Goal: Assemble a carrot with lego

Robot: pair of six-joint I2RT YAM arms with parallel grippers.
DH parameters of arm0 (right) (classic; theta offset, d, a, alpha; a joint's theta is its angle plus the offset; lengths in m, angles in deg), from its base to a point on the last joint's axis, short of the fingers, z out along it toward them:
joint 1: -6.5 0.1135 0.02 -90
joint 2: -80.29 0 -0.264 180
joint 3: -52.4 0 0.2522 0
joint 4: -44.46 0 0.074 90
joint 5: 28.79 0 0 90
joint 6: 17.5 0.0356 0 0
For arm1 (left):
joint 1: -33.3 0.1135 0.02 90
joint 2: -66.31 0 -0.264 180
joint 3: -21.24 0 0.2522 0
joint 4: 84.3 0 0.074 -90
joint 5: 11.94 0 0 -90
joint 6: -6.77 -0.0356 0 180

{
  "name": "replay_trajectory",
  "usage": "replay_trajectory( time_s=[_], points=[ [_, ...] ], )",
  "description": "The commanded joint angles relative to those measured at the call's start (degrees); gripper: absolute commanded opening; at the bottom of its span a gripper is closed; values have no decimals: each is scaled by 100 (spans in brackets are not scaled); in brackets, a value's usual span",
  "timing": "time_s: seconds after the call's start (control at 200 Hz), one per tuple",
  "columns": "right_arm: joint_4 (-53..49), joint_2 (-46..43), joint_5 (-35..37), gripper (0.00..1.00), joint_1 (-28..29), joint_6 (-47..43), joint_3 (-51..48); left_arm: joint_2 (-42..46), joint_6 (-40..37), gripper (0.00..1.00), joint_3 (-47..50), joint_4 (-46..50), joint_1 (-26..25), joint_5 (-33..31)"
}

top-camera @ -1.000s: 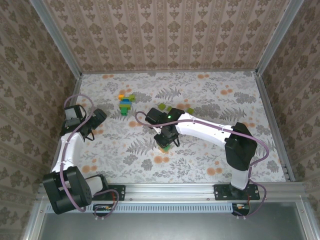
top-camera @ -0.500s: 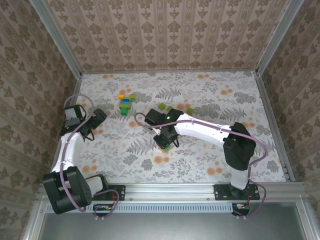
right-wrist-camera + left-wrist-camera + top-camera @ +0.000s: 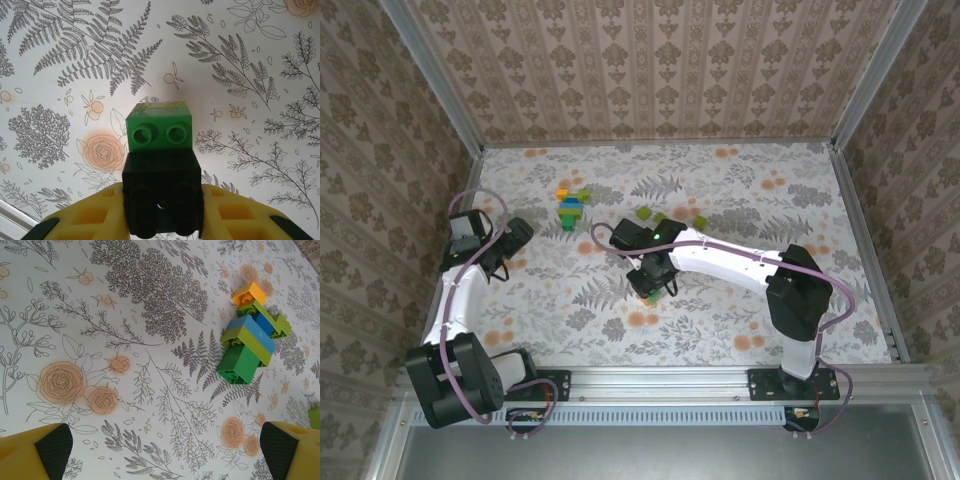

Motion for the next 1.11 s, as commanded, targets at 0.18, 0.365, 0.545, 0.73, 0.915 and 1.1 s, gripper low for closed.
replay_trajectory(
  time_s=[0.18, 0.365, 0.545, 0.73, 0.915, 1.1],
  points=[
    [-207, 537, -23, 25, 135, 354, -270, -56, -104, 100, -195, 50, -58, -60],
    [-215, 690, -48, 24, 153, 341, -470, -23, -119, 100, -182, 67, -58, -60],
    [-155, 898, -123, 24, 170, 293, -783, -18, -119, 100, -186, 63, -57, -60],
    [-155, 1046, -60, 23, 170, 212, -927, -12, -119, 100, -186, 73, -55, -69],
    [-434, 667, 266, 22, 162, 29, -509, -12, -125, 100, -204, 93, -53, -77],
    [-685, 141, 468, 21, 157, -335, 295, -16, -132, 100, -212, 100, -57, -77]
  ],
)
